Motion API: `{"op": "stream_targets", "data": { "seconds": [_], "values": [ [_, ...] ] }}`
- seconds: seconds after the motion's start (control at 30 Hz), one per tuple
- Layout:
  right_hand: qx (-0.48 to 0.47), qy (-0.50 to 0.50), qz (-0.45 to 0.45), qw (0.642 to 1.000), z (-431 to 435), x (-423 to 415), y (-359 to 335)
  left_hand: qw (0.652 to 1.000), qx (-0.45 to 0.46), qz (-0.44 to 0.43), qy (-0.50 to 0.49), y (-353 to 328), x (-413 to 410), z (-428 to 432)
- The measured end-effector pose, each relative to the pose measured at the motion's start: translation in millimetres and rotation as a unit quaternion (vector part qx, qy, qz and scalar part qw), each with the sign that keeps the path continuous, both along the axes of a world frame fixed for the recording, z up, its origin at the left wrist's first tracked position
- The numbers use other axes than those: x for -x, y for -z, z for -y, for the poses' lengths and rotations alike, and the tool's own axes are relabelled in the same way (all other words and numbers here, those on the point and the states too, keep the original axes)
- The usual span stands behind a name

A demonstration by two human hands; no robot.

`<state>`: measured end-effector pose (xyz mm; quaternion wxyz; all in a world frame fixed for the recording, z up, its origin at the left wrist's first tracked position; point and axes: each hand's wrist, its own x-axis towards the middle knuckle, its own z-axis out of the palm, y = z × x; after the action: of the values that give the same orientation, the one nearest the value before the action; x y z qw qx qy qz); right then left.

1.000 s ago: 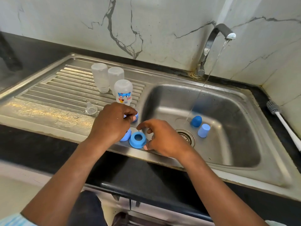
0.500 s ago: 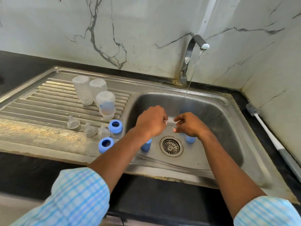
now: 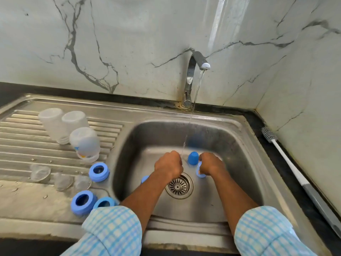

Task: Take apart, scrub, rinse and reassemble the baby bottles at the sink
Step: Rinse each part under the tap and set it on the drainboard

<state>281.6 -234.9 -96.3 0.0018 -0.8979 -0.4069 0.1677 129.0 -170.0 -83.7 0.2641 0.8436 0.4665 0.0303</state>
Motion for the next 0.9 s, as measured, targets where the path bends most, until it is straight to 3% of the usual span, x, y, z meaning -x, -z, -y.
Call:
{"op": "stream_targets", "data": {
  "seconds": [0.17, 0.27, 0.37, 0.5, 0.57, 0.7, 0.9],
  "values": [
    [-0.002, -0.002, 0.027, 1.0, -7, -2, 16, 1.0, 0.007, 0.011, -0.015, 11, -11, -16],
    [-0.096, 0.037, -0.034, 0.994, -17, -8, 7, 0.998, 0.037, 0.039, -0.019, 15, -20, -27],
    [-0.243, 0.078, -0.155, 0.955, -32, -15, -9, 0.993, 0.07, 0.095, -0.028, 16, -25, -36],
    [-0.341, 0.133, -0.302, 0.88, -46, -12, -20, 0.964, 0.129, 0.232, -0.02, 11, -31, -40],
    [-0.358, 0.137, -0.337, 0.86, -49, -8, -24, 0.952, 0.152, 0.265, -0.017, 5, -34, -41],
    [-0.359, 0.123, -0.346, 0.858, -49, -5, -26, 0.943, 0.141, 0.3, -0.018, -3, -42, -43],
    [-0.369, 0.148, -0.375, 0.837, -50, -7, -34, 0.907, 0.127, 0.39, -0.098, -7, -47, -42]
  ]
}}
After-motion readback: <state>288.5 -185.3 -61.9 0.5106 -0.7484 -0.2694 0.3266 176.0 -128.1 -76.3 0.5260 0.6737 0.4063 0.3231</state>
